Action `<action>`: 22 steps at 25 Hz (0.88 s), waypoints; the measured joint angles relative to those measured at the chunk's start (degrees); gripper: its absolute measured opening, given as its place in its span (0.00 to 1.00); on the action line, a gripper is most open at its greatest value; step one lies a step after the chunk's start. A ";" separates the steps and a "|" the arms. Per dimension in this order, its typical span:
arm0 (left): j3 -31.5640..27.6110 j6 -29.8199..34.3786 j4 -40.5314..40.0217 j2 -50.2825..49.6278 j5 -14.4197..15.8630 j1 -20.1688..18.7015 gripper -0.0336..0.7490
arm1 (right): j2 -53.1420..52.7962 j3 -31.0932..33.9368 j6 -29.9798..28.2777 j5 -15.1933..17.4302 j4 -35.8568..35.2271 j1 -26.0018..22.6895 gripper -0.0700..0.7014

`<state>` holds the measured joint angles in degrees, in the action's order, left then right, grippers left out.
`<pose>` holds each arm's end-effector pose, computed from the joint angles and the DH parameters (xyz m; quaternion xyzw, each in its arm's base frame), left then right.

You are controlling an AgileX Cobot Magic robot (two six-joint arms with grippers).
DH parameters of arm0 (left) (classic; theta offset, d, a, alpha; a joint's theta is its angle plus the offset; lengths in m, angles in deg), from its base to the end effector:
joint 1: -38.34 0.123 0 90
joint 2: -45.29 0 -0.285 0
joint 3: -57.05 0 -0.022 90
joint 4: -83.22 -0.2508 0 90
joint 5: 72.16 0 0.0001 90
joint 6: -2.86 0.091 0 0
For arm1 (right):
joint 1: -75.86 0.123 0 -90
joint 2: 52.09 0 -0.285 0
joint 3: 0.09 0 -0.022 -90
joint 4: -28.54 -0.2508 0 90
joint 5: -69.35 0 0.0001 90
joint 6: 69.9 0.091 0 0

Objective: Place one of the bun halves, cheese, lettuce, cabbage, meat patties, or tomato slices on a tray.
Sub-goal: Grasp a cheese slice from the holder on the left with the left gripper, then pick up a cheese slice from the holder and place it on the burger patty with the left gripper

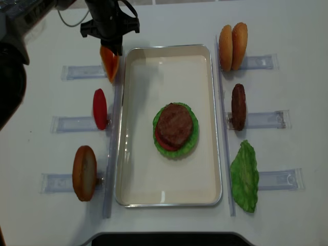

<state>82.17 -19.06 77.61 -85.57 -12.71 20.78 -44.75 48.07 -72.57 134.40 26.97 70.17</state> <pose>0.4381 -0.1306 0.2040 -0.0185 0.9905 -0.0011 0.1364 -0.0099 0.0033 0.2733 0.0217 0.8681 -0.0225 0.4955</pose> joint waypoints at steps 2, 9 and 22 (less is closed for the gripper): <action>0.40 0.13 0.05 0.00 0.65 0.00 0.07 | 0.00 0.00 0.00 0.00 0.00 0.00 0.79; 5.25 1.82 5.60 4.04 5.33 0.05 0.07 | 0.00 0.00 0.00 0.00 0.00 0.00 0.79; 5.67 0.56 8.22 10.98 10.77 -1.75 0.07 | 0.00 0.00 0.00 -0.06 -0.11 0.00 0.79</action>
<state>87.84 -18.50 85.83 -74.59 -1.93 19.03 -44.75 48.07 -72.57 134.33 26.86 70.17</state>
